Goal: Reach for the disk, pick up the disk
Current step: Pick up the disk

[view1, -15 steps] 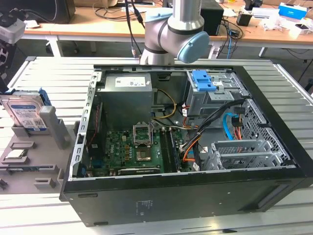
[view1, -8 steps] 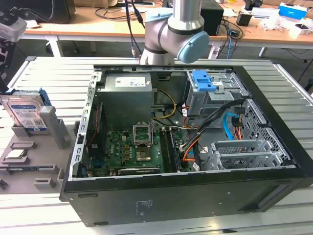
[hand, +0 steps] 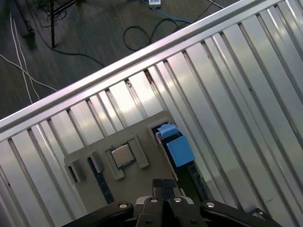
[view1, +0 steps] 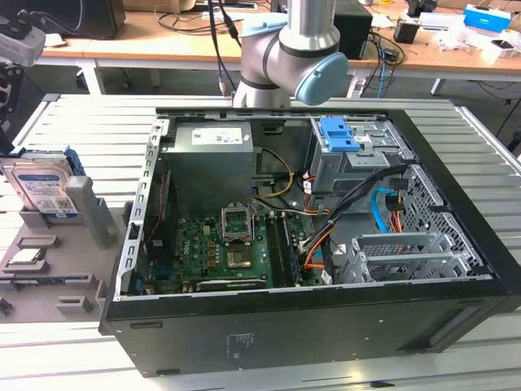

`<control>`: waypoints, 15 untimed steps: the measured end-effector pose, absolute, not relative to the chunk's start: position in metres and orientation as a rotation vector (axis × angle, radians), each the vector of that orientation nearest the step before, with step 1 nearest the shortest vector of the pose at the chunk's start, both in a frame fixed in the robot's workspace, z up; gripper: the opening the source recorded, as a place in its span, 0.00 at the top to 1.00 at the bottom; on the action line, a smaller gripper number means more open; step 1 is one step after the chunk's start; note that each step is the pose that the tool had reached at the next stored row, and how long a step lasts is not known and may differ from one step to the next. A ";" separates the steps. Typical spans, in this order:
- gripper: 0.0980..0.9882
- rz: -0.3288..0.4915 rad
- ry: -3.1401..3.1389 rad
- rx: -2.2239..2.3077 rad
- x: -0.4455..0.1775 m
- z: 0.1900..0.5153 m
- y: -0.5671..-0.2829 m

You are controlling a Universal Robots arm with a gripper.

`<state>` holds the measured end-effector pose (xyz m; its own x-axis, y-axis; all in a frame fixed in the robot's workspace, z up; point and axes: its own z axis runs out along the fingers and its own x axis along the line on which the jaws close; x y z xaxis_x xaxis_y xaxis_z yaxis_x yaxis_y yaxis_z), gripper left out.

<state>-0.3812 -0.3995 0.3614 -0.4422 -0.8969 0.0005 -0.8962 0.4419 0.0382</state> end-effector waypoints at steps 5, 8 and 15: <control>0.99 -0.049 -2.597 1.729 -0.381 0.361 -0.400; 0.99 -0.048 -2.559 1.783 -0.381 0.361 -0.400; 0.99 -0.047 -2.480 1.890 -0.381 0.361 -0.400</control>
<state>-0.3812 -0.3995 0.3614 -0.2651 -0.9642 0.0005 -0.9635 0.2649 0.0382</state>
